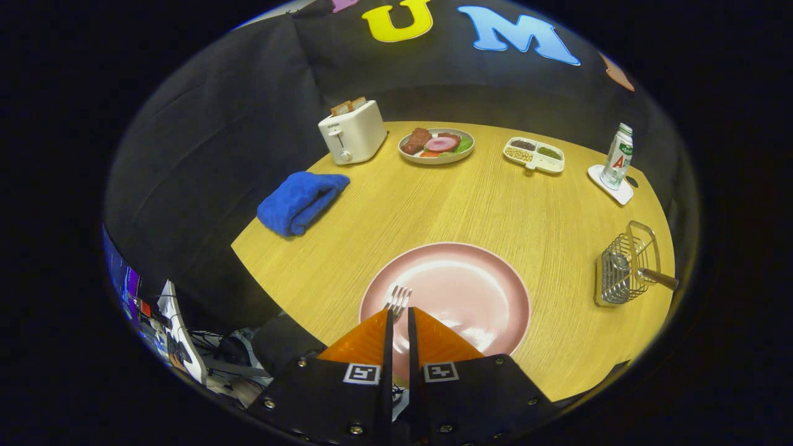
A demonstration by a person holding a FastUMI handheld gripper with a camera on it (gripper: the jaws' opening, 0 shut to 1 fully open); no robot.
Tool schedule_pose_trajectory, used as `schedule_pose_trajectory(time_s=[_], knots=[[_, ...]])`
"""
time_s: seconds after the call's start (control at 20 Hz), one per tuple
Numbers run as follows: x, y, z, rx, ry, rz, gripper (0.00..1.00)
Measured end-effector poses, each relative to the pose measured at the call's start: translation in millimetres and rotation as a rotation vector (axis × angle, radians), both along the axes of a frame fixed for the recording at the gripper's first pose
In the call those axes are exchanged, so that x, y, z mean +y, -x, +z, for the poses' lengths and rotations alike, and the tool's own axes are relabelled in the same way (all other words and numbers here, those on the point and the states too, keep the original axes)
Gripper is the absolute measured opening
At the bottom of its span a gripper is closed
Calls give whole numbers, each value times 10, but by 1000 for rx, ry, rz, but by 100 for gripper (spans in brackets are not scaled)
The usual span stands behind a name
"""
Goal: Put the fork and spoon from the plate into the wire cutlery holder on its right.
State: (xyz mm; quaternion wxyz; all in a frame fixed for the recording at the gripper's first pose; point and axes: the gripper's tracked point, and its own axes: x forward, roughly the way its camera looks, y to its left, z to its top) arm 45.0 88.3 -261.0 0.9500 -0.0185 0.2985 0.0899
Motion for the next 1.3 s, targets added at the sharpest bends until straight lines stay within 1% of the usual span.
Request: schedule_pose_trajectory(time_s=[0.25,0.55,0.6,0.65,0.75,0.8,0.85,1.1,1.25,1.3], knots=[[189,45,-254,57,-12,19,11],[231,99,-505,136,-42,-21,12],[250,113,-548,146,-51,-22,19],[252,118,-556,152,-56,-24,24],[265,113,-587,163,-64,-29,25],[259,104,-611,171,-60,-35,33],[272,78,-621,175,-66,-38,37],[252,19,-720,220,-89,-72,37],[239,37,-731,255,-123,-71,37],[264,16,-770,252,-138,-85,29]])
